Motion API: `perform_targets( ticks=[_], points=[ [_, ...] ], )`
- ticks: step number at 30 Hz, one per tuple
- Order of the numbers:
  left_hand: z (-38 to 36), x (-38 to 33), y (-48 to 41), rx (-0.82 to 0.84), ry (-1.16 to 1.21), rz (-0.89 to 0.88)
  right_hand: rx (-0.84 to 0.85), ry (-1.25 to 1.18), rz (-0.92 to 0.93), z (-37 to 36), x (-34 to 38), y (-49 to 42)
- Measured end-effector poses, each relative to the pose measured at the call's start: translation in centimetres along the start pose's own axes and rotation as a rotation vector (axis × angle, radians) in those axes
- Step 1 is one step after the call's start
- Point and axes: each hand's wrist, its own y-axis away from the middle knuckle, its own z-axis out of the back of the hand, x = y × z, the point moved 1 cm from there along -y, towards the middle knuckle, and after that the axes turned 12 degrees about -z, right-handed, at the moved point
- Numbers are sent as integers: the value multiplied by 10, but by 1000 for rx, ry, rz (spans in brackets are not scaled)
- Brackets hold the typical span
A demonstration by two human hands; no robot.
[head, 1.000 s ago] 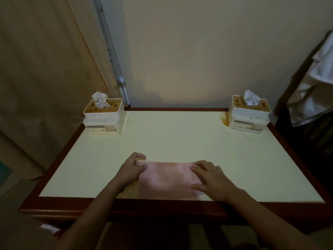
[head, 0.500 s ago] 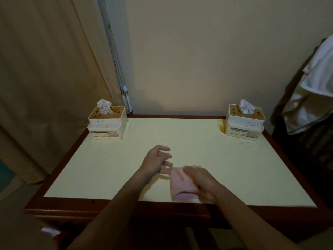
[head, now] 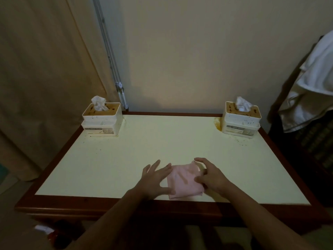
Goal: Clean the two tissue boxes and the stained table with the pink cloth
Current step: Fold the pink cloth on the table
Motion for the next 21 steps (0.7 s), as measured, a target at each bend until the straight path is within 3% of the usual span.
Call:
perform_targets(
  ticks=[4,9,16,21],
  points=[
    [3,15,-7,103,-57,-5,-46,206,108,2,-2,-1],
    [10,25,-12,184,-77,-43,-61,791,192,-2,-1,-11],
    [8,40,-14,199,-138,-77,-51,924,240,5,2,-20],
    [10,42,-7,140,-90,-104,-17,869,243,6,12,-17]
  ],
)
